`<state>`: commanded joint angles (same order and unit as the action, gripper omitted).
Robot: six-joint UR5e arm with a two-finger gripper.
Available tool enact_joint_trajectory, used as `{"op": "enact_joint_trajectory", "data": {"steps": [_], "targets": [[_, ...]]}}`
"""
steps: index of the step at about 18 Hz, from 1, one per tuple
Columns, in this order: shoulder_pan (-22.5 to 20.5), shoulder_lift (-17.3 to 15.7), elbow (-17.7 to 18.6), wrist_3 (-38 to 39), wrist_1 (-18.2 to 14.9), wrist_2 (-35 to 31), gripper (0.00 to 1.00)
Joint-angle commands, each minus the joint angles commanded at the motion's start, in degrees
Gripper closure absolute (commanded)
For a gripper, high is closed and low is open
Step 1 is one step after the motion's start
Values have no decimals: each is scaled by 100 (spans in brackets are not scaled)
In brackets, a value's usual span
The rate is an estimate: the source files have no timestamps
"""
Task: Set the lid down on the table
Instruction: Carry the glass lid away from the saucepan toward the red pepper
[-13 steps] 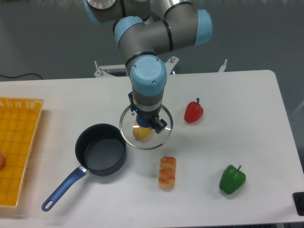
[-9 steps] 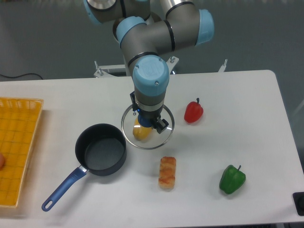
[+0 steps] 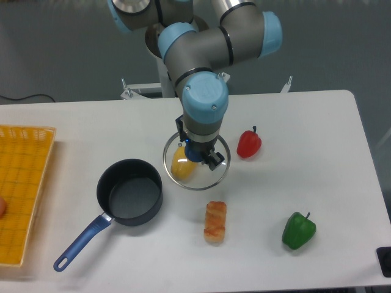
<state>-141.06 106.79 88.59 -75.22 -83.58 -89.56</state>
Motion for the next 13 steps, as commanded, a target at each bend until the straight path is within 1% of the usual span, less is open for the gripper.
{"op": "enact_joint_trajectory", "data": {"steps": [8, 13], "targets": [[-439, 62, 0, -721, 53, -9, 52], [-738, 114, 0, -1134, 255, -9, 52]]}}
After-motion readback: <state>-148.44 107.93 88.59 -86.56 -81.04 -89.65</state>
